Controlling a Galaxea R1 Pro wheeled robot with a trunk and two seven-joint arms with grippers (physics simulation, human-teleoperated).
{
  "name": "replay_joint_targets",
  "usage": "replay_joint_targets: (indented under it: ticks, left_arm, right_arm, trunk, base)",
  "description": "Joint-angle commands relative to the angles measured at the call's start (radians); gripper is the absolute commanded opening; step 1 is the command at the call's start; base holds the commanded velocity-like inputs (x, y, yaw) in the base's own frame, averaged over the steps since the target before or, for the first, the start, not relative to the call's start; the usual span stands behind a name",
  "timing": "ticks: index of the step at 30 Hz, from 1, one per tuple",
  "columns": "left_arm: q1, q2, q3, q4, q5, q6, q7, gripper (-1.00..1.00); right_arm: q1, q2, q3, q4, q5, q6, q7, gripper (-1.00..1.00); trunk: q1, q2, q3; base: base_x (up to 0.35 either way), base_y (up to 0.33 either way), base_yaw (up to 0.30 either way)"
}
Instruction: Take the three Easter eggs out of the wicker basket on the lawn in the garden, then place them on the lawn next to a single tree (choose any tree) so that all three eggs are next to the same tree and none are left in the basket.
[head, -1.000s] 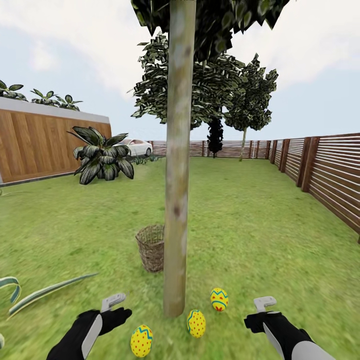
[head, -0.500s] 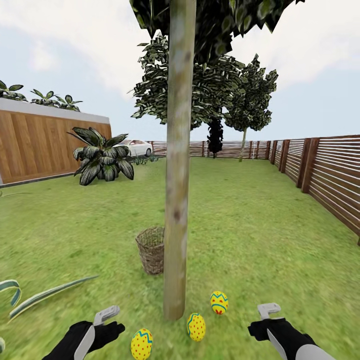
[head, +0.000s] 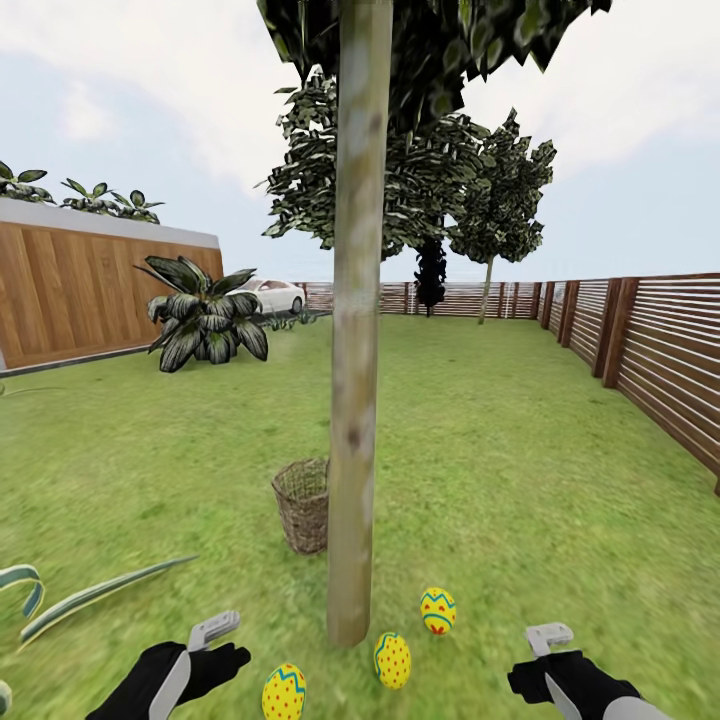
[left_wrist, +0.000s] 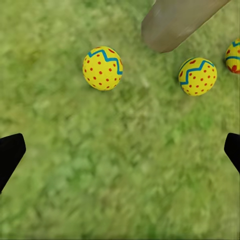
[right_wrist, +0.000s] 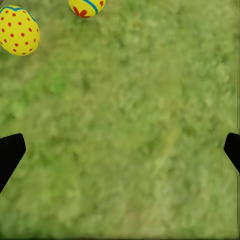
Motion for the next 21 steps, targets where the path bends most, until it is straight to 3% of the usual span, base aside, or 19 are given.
replay_joint_targets:
  ticks: [1, 21]
  left_arm:
    - [0.000, -0.001, 0.005, 0.000, 0.001, 0.006, -0.004, 1.00]
    - [0.000, 0.001, 0.005, 0.034, -0.004, 0.002, -0.001, 1.00]
  right_arm:
    - [0.000, -0.002, -0.008, 0.000, 0.010, 0.005, 0.005, 1.00]
    - [0.000, -0.007, -0.007, 0.004, 0.010, 0.002, 0.003, 1.00]
  trunk:
    - [-0.004, 0.007, 0.002]
    - [-0.081, 0.147, 0.065]
  base:
    - [0.000, 0.000, 0.000]
    - [0.000, 0.000, 0.000]
